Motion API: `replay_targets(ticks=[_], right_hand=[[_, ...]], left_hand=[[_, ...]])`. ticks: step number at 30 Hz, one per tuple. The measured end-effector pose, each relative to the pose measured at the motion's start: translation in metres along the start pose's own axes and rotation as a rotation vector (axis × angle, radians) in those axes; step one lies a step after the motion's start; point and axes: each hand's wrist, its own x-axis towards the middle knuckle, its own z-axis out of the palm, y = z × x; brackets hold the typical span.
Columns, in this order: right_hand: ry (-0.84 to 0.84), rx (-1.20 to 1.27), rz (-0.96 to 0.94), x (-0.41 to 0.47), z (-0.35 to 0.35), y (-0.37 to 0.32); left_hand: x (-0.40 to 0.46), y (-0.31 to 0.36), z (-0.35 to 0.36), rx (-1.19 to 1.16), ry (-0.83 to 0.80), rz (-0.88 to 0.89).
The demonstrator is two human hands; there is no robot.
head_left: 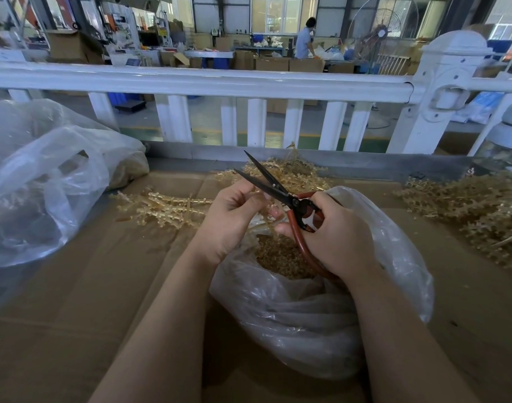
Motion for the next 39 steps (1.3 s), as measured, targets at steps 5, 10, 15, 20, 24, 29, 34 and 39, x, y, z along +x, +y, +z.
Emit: replay_targets(ticks=[5,10,15,20,24,29,34,39], right_hand=[[0.019,0.008,-0.003,-0.0001,-0.0009,0.0003],[0.028,-0.003,-0.005,-0.0002,0.0003,0.0005],[0.069,-0.012,-0.017,-0.0002,0.0014,0.002],[0.027,0.048,0.029,0.0012,0.0059,0.006],[-0.028,0.338,0.122,0.0043,0.0076,0.0092],[-0.023,0.52,0.152,0.0061,0.0065,0.0025],[0.003,0.535,0.191,0.0076,0.0081,0.0034],[0.013,0.598,0.224,0.0078,0.004,0.0008]], left_hand=[[0.001,-0.0031,-0.0013,0.012,-0.005,0.005],[0.0016,-0.0045,-0.002,0.009,0.003,0.011],[0.0016,-0.0029,-0.0022,-0.01,0.007,0.025],[0.0021,-0.0033,-0.0004,-0.042,0.071,-0.004],[0.0016,-0.0028,-0.0008,-0.122,0.145,-0.075],[0.0016,0.0002,0.0014,-0.11,0.135,-0.093],[0.0003,0.001,0.0022,-0.1,0.14,-0.107],[0.0015,0.0003,0.006,-0.079,0.125,-0.106]])
